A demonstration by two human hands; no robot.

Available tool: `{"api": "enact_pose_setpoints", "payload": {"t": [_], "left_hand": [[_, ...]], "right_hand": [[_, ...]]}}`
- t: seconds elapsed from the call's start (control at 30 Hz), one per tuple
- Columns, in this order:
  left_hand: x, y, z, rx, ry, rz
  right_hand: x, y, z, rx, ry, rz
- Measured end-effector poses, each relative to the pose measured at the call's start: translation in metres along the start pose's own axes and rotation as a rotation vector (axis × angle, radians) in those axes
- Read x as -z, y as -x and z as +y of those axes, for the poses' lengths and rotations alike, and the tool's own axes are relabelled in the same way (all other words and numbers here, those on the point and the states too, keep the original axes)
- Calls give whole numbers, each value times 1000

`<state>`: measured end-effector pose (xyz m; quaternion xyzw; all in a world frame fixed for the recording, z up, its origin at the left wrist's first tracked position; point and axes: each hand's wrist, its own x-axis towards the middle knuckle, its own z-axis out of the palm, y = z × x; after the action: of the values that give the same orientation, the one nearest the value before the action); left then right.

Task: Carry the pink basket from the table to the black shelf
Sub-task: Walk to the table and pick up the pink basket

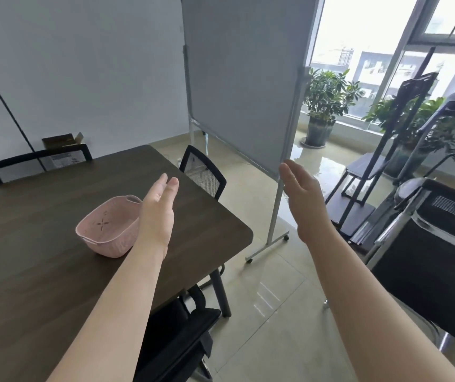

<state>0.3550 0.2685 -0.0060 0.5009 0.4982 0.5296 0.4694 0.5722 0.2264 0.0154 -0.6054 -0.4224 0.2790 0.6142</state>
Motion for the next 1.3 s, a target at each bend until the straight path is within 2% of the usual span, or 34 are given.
{"api": "enact_pose_setpoints", "payload": {"t": [0.37, 0.67, 0.97, 1.3], "left_hand": [[-68, -13, -3, 21, -7, 228], [-93, 4, 1, 33, -17, 461], [-55, 17, 8, 40, -113, 603], [-3, -18, -1, 34, -80, 658]], "right_hand": [[21, -90, 22, 6, -33, -215], [21, -125, 24, 24, -71, -421], [-32, -127, 25, 36, -122, -592], [-110, -132, 21, 41, -139, -678]]}}
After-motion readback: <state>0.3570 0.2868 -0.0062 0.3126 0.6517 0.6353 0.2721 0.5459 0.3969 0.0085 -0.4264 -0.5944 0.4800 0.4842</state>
